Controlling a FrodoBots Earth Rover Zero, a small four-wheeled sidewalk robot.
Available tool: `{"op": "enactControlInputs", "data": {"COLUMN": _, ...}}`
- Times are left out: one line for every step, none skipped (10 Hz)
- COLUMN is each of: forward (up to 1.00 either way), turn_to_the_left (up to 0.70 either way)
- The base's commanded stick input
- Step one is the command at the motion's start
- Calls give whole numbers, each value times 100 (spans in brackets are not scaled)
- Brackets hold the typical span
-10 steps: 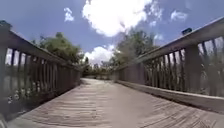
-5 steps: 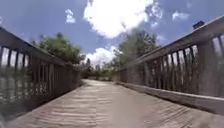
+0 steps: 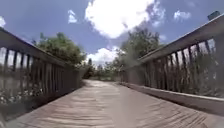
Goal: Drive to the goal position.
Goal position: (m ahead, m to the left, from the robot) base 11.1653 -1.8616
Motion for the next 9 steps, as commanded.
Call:
{"op": "enactControlInputs", "data": {"forward": 45, "turn_to_the_left": 0}}
{"op": "enactControlInputs", "data": {"forward": 45, "turn_to_the_left": 0}}
{"op": "enactControlInputs", "data": {"forward": 45, "turn_to_the_left": 0}}
{"op": "enactControlInputs", "data": {"forward": 45, "turn_to_the_left": 0}}
{"op": "enactControlInputs", "data": {"forward": 45, "turn_to_the_left": 0}}
{"op": "enactControlInputs", "data": {"forward": 45, "turn_to_the_left": 0}}
{"op": "enactControlInputs", "data": {"forward": 45, "turn_to_the_left": 0}}
{"op": "enactControlInputs", "data": {"forward": 45, "turn_to_the_left": 0}}
{"op": "enactControlInputs", "data": {"forward": 45, "turn_to_the_left": 0}}
